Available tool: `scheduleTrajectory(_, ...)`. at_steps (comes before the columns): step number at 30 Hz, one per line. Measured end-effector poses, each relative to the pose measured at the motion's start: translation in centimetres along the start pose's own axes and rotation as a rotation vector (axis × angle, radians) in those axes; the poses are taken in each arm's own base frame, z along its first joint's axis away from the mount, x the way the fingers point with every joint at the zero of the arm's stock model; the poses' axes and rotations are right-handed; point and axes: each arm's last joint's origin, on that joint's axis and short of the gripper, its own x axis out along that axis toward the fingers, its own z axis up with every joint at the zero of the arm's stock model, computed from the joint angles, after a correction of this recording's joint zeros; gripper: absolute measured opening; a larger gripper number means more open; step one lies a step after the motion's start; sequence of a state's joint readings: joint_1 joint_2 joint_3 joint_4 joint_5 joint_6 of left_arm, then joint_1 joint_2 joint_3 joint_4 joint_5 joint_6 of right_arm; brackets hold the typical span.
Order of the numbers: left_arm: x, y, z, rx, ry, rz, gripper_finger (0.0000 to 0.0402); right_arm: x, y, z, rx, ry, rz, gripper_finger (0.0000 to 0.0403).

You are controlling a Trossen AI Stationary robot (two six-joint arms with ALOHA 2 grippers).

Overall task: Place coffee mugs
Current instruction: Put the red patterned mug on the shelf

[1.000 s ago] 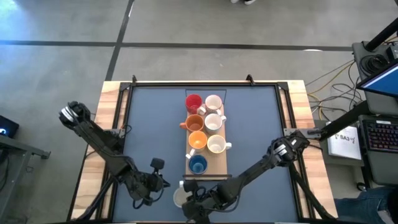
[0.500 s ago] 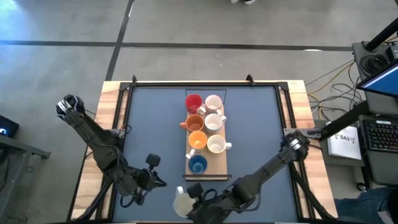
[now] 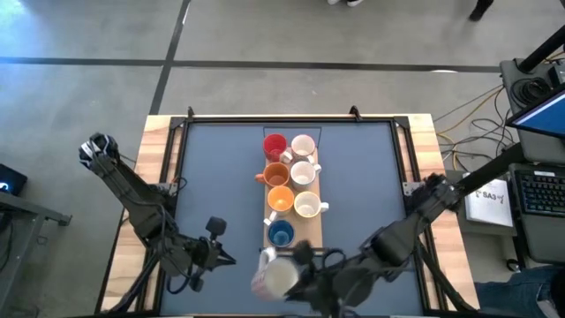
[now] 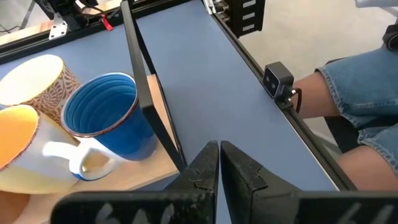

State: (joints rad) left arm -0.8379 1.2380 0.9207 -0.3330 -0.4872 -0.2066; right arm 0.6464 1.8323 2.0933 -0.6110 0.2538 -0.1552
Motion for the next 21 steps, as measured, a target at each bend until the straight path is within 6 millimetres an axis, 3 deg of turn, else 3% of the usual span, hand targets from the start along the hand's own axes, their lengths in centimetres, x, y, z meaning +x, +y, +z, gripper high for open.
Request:
scheduleTrajectory(8, 0.2, 0.0, -0.1, 0.019, 0.002, 0.027, 0.0, -6.5, -2.2, -1.1, 0.145, 0.241, -0.199, 0.0012)
scheduleTrajectory(13, 0.2, 0.3, 0.0, 0.065, -0.019, 0.144, 0.0, -10.0, -3.0, -3.2, 0.274, 0.433, -0.339, 0.0012)
scheduleTrajectory(16, 0.2, 0.6, 0.1, 0.089, -0.027, 0.197, 0.0, -10.9, -3.0, -4.8, 0.325, 0.544, -0.404, 0.0012)
scheduleTrajectory(21, 0.0, 1.0, 0.4, 0.138, -0.037, 0.253, 0.0, -10.4, -1.6, -7.1, 0.325, 0.633, -0.398, 0.0012)
